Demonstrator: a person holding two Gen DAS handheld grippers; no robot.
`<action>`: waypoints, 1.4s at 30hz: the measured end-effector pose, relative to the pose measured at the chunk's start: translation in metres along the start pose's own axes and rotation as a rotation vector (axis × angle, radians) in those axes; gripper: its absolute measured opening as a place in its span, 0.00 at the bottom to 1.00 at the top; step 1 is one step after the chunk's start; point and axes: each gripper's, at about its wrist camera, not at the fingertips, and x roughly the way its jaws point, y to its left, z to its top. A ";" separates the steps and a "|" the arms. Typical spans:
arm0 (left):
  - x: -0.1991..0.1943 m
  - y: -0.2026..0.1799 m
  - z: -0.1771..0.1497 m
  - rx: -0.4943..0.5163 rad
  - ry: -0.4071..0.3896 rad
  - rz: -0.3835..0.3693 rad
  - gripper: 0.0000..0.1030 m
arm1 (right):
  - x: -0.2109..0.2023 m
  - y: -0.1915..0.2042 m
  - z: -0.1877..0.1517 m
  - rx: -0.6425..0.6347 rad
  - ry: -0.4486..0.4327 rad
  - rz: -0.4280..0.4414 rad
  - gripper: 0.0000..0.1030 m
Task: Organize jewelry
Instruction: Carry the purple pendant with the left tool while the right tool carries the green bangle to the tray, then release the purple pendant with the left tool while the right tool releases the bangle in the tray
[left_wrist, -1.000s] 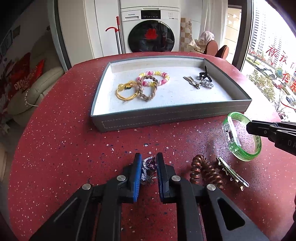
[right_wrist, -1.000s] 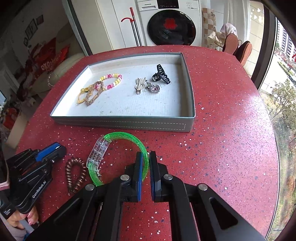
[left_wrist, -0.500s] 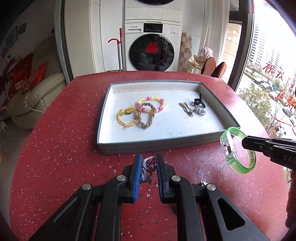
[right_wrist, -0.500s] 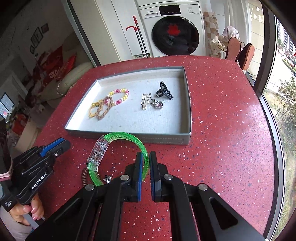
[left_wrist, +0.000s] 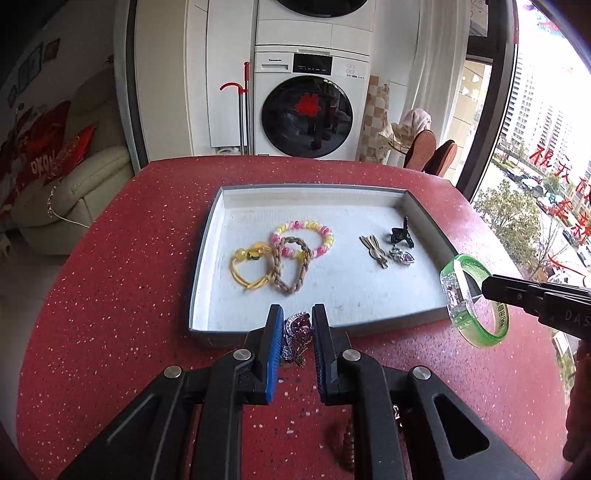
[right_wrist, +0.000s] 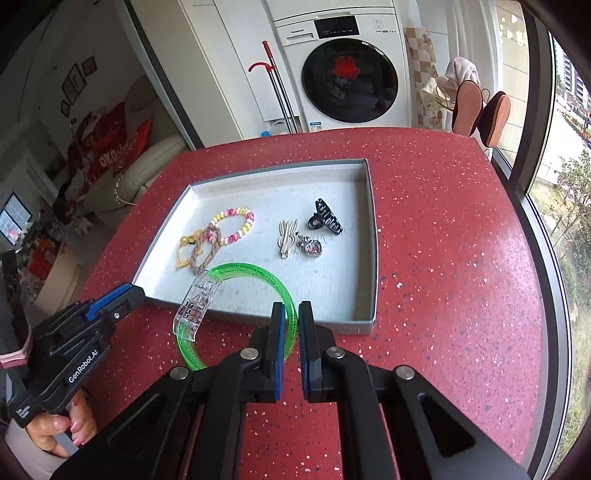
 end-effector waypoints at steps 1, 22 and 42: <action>0.002 0.000 0.002 -0.001 0.000 0.000 0.33 | 0.002 0.000 0.002 0.001 0.001 0.000 0.07; 0.055 -0.004 0.034 -0.009 0.029 0.011 0.33 | 0.065 -0.017 0.042 0.014 0.074 -0.030 0.08; 0.108 -0.014 0.036 0.032 0.110 0.084 0.33 | 0.104 -0.021 0.063 -0.065 0.080 -0.148 0.07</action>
